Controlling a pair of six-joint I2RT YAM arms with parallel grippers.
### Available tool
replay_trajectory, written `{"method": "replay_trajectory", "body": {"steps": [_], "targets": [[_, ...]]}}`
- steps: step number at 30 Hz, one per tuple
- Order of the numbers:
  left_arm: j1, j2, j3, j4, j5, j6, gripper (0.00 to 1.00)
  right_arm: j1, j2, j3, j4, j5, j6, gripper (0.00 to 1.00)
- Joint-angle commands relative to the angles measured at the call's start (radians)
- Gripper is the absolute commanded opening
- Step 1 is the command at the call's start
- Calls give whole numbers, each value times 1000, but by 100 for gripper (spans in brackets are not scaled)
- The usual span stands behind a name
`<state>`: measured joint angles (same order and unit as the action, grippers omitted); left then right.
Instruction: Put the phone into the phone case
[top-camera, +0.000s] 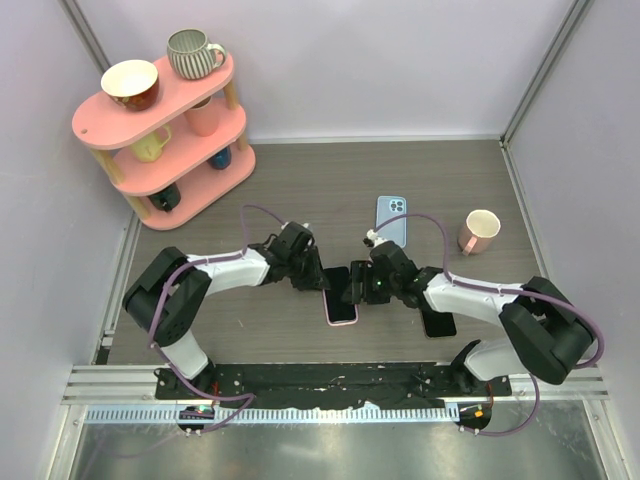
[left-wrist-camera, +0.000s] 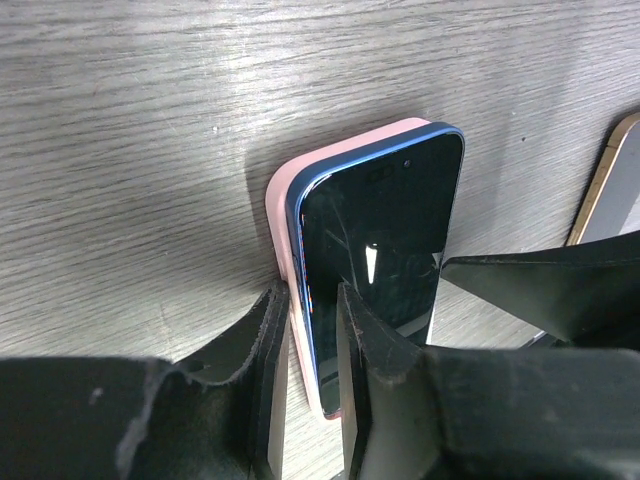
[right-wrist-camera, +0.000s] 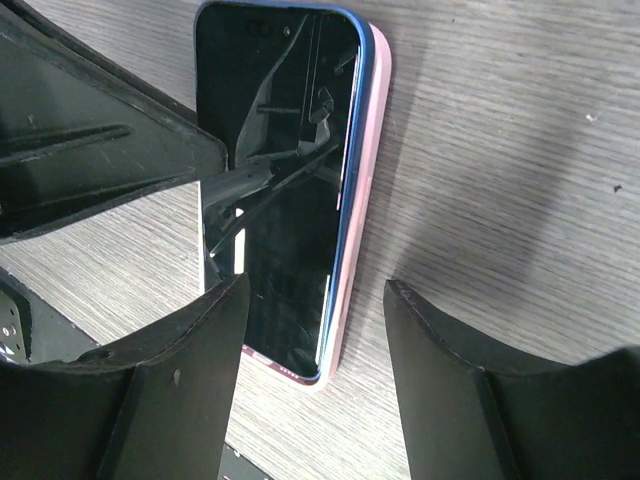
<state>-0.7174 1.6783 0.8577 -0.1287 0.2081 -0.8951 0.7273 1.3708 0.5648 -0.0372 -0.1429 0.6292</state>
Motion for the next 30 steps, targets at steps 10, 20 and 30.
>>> {"method": "replay_trajectory", "body": {"steps": [10,20,30], "targets": [[13,32,-114,147,157,-113,16,-2,59,43,146,-21,38,62],[15,37,-203,305,217,-192,15,-97,-13,-29,390,-263,170,62],[13,41,-235,383,251,-234,13,-120,7,-100,608,-399,268,61]]}}
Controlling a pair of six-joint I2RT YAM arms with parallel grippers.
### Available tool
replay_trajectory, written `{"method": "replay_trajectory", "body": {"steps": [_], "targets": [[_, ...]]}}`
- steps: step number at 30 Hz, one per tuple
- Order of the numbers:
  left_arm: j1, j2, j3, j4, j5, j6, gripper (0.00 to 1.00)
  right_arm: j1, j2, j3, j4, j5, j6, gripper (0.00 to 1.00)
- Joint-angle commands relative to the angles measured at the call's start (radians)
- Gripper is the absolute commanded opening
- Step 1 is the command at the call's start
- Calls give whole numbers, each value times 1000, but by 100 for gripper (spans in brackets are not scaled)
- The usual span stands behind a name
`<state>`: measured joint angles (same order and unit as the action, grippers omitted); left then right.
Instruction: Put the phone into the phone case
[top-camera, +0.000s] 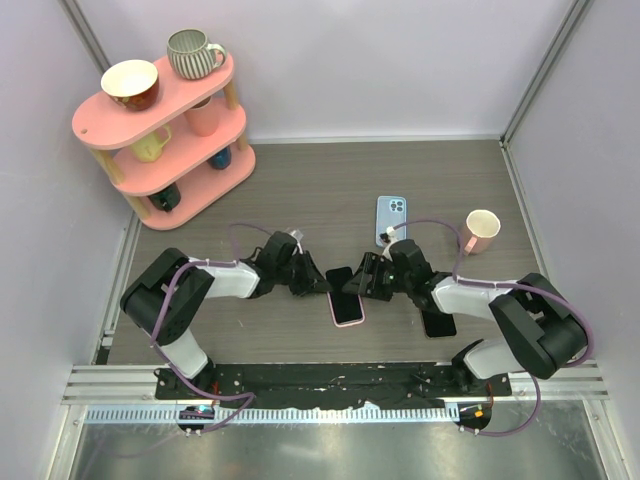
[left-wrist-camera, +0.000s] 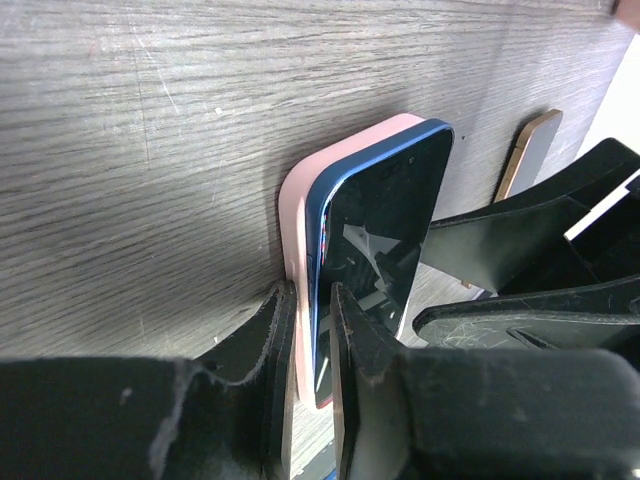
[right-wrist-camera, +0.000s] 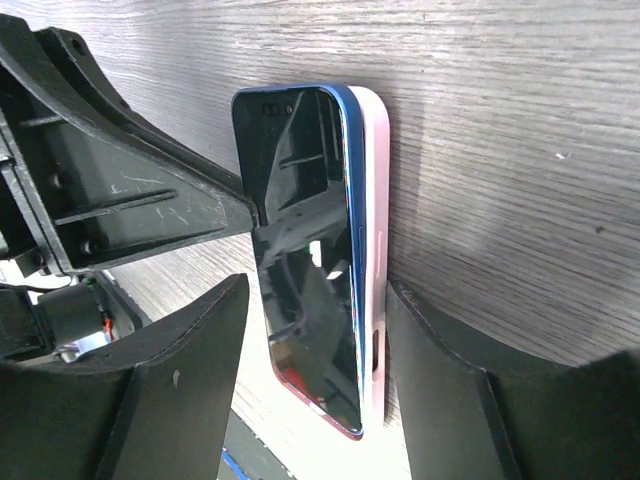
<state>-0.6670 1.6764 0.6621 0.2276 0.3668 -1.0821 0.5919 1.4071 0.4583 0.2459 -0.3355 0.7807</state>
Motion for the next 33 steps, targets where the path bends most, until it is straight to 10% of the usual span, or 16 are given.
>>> {"method": "replay_trajectory", "body": {"steps": [1,11,33], "targets": [[-34,45,-44,48,96,-53,13,14,-25,6,334,-212,121,61],[-34,43,-55,113,127,-78,12,-1,1,17,271,-205,98,60],[3,-79,33,-108,77,36,16,-3,-60,20,84,-105,-80,1]]}}
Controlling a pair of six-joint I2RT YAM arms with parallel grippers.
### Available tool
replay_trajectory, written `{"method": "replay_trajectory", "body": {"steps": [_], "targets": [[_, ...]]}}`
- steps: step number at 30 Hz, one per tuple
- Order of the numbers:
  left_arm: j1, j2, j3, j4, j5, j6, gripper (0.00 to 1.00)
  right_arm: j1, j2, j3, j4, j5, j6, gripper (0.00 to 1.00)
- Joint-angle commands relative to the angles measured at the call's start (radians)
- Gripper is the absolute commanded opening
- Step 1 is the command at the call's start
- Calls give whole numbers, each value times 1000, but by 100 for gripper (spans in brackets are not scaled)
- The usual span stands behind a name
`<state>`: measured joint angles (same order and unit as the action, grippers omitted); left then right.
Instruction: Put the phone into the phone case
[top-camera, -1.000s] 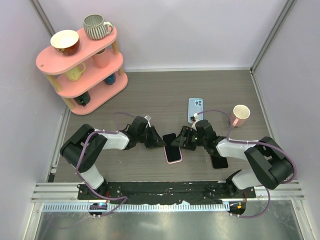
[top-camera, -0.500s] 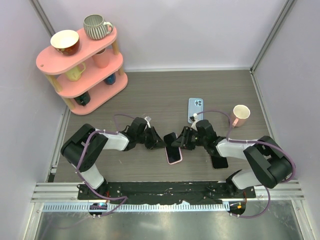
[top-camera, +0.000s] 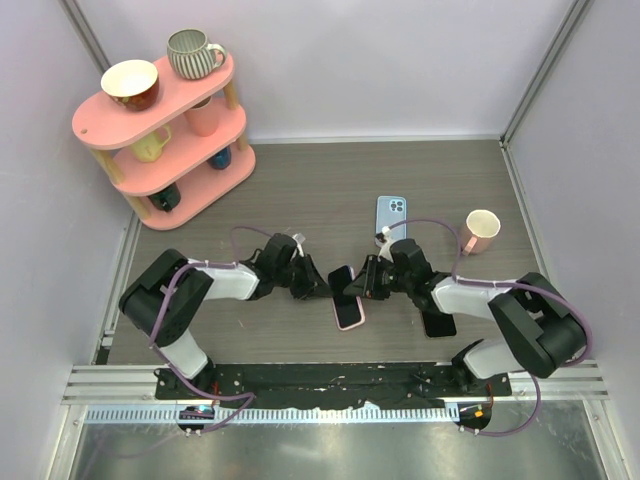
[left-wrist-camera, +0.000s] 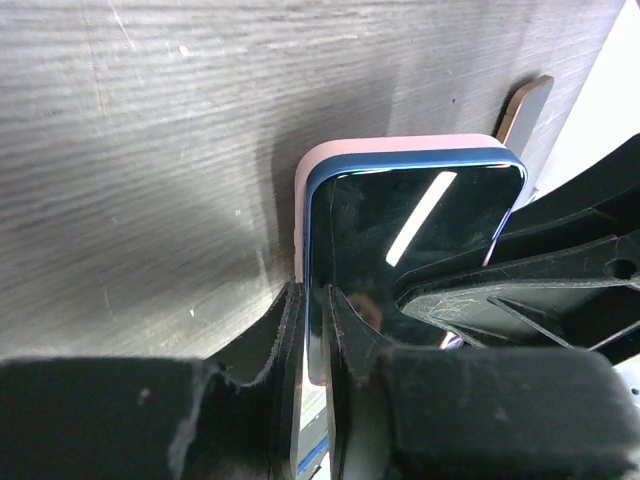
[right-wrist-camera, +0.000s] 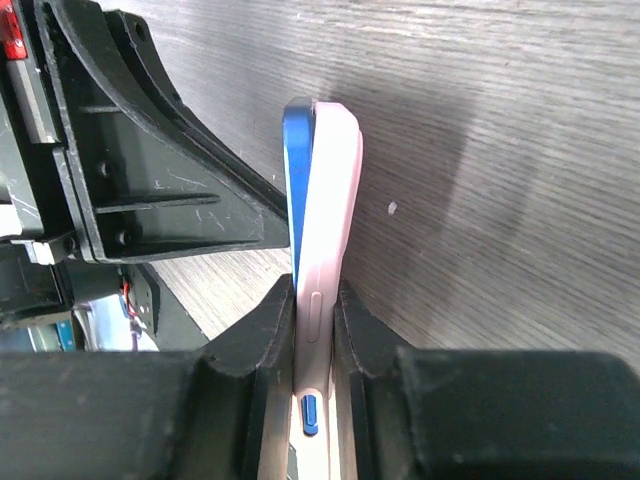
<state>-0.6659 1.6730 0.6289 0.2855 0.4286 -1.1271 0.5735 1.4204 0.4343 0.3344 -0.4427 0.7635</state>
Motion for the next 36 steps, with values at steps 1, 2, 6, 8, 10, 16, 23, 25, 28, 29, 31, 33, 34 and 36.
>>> {"method": "replay_trajectory", "body": {"steps": [1,2,6,8,10,16,23,25,28,29,31,33,34,36], "targets": [[14,-94,80,-199,9,99,18,16,-92,49,-11,1,-70,1],[28,-122,94,-268,3,116,21,14,-112,58,-17,-1,-79,1],[113,-319,173,-425,-33,216,35,16,-271,53,1,-10,-110,1],[129,-386,195,-498,-45,289,48,16,-334,37,20,-8,-115,1],[141,-480,222,-542,-41,332,60,16,-417,24,64,-19,-107,1],[154,-675,198,-473,149,383,82,15,-566,-61,345,-94,-26,1],[154,-734,106,-213,315,279,81,14,-614,-66,574,-215,111,1],[154,-734,77,-53,370,181,80,17,-606,-62,598,-221,140,1],[154,-725,26,107,404,81,81,19,-572,-68,655,-240,184,1],[154,-722,19,124,409,72,80,20,-562,-68,670,-252,197,1],[154,-708,14,165,423,49,81,29,-522,-68,727,-261,239,1],[154,-696,9,191,437,35,81,40,-485,-68,770,-261,258,1],[154,-696,8,207,441,26,81,52,-477,-69,781,-260,263,1],[154,-694,8,208,441,26,81,63,-462,-65,781,-254,263,1]]}}
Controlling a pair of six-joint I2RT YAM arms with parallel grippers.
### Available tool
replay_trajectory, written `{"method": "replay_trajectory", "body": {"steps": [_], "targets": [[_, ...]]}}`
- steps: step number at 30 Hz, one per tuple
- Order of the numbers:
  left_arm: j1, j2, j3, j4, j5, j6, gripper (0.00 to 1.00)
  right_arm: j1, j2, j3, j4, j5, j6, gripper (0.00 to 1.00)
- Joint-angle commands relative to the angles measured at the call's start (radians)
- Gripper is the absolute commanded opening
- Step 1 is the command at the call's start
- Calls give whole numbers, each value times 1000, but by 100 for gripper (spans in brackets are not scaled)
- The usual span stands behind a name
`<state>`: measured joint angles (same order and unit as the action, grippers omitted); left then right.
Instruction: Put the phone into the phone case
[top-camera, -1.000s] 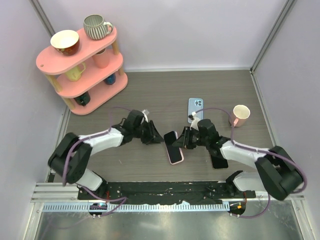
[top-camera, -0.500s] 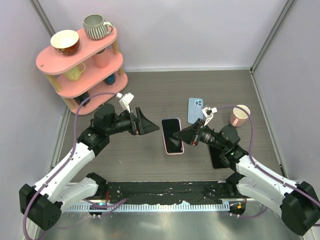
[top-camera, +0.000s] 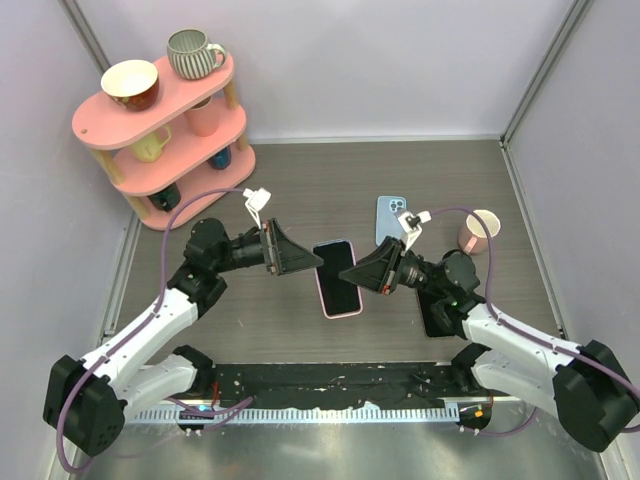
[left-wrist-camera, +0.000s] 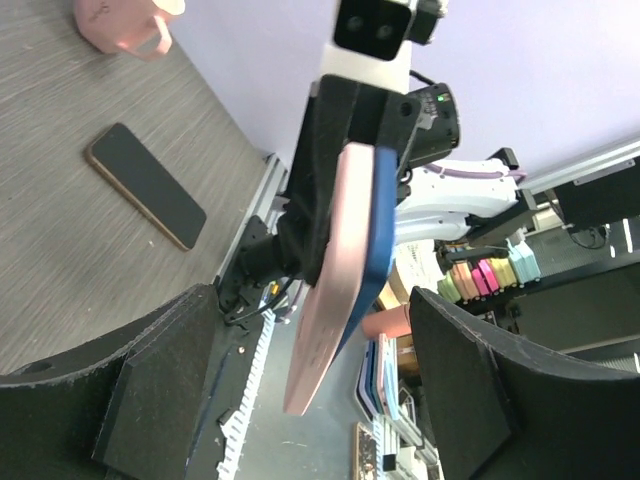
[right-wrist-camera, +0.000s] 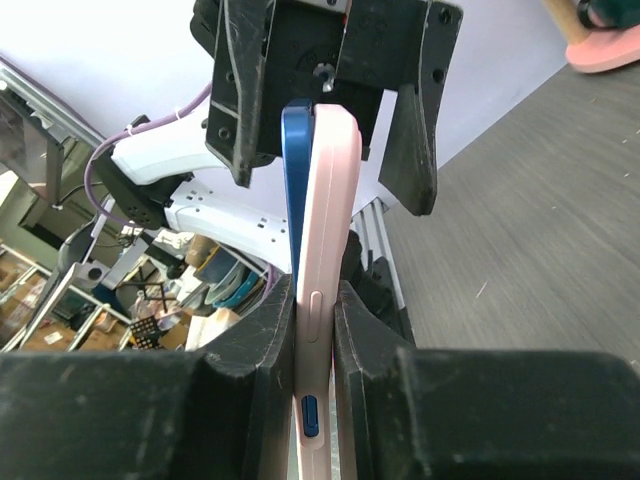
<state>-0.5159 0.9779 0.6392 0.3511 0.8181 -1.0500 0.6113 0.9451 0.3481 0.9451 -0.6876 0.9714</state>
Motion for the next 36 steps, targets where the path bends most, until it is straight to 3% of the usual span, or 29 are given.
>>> {"method": "replay_trajectory", "body": {"steps": [1,6,9,10,13,18,19,20,26,30,31,35,36], "targets": [[4,1,-4,141,50,-51,81,33,27,23,175,-7,55,1],[4,-4,-6,100,41,-22,74,50,35,14,196,5,55,1],[4,-10,-7,83,30,-16,63,53,26,6,176,14,43,1],[4,-10,-6,81,26,-16,52,54,24,8,167,14,36,1],[4,-4,-4,75,24,-8,34,58,24,9,135,19,23,5],[4,11,-10,66,29,-2,14,61,20,25,58,37,-11,20],[4,12,-10,59,27,5,4,61,15,34,41,40,-20,23],[4,13,-7,49,27,13,0,61,14,37,18,49,-25,27],[4,11,4,-11,27,53,0,67,44,57,12,54,-17,41],[4,16,-1,-3,47,51,0,71,76,81,49,43,0,44],[4,16,-1,-4,49,54,0,71,89,84,60,42,9,42],[4,13,0,-26,59,68,0,73,106,98,112,33,32,6],[4,10,4,-34,59,73,0,70,106,98,110,34,30,1]]}}
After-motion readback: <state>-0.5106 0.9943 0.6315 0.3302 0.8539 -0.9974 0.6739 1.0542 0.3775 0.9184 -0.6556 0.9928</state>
